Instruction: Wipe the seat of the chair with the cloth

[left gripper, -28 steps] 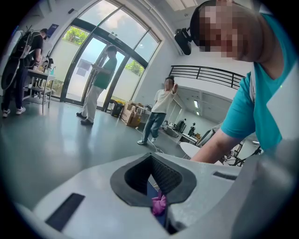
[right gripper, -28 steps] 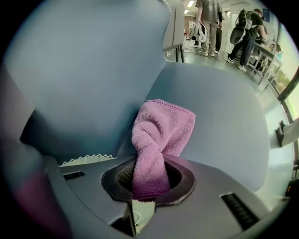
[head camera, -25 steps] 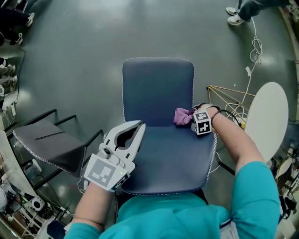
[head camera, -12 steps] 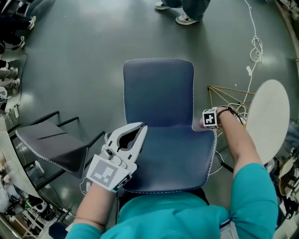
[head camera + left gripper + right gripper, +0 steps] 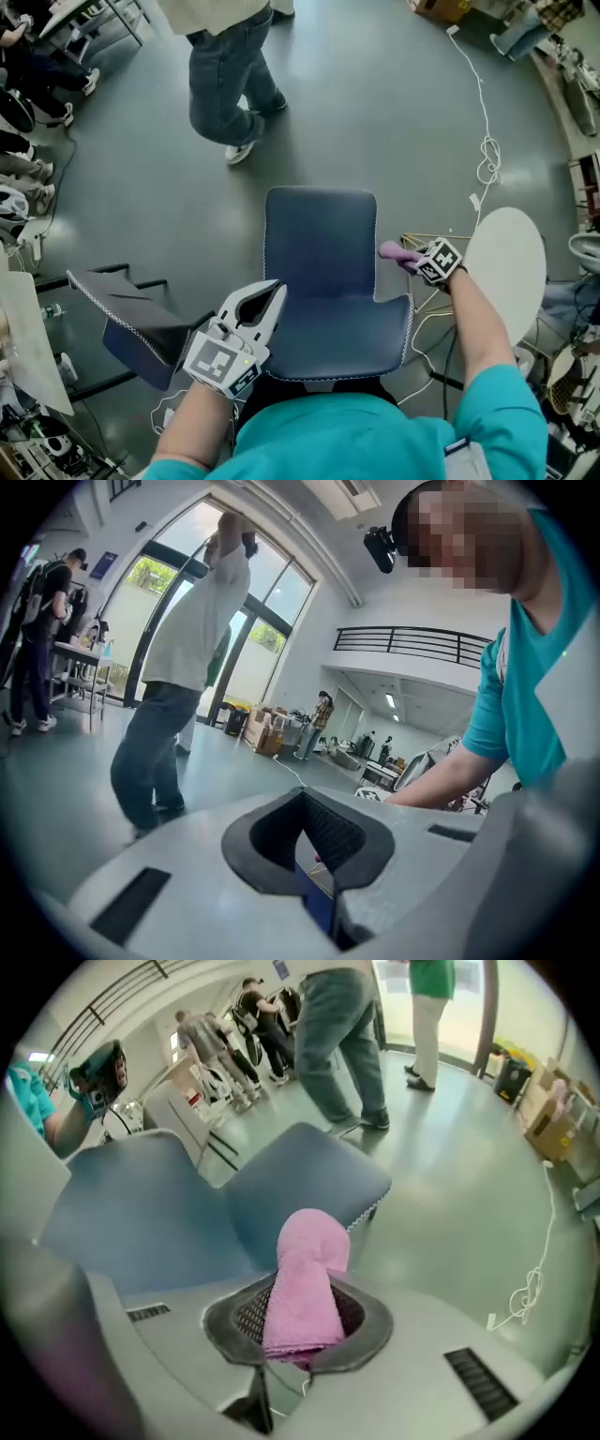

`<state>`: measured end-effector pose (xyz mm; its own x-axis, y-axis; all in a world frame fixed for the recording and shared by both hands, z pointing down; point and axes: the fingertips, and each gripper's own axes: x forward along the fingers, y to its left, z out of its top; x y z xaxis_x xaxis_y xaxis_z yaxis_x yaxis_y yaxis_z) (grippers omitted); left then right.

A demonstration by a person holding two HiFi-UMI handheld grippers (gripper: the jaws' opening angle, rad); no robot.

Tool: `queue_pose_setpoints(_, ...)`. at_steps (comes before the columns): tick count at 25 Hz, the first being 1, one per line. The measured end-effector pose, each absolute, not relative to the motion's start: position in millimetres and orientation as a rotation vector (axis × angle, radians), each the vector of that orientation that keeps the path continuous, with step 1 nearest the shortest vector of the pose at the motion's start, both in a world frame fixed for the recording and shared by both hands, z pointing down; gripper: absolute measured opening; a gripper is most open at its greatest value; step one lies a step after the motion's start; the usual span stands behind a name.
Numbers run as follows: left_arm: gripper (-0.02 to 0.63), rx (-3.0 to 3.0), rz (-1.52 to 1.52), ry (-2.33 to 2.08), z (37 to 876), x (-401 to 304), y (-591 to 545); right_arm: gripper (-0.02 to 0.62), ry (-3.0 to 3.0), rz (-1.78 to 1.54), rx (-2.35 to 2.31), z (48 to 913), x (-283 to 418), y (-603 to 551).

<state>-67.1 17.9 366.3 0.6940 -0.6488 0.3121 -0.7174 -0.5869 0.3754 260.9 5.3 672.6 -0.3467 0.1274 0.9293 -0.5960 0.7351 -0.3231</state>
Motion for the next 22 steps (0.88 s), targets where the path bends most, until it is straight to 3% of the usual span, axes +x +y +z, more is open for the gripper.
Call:
queue_pose_setpoints(9,-0.012,2.536,0.02,-0.997,277,-153,23,0.058,-2.095,0.964,0.814,460,188,-5)
queue_pose_setpoints(14,-0.012,2.569,0.037,-0.958,256,-193,26,0.058,-2.245,1.044,0.97,387,146,22)
queue_pose_setpoints(22,-0.011,2.62,-0.007,-1.001,200,-167,38,0.058,-2.481,1.108,1.058,312,142,47)
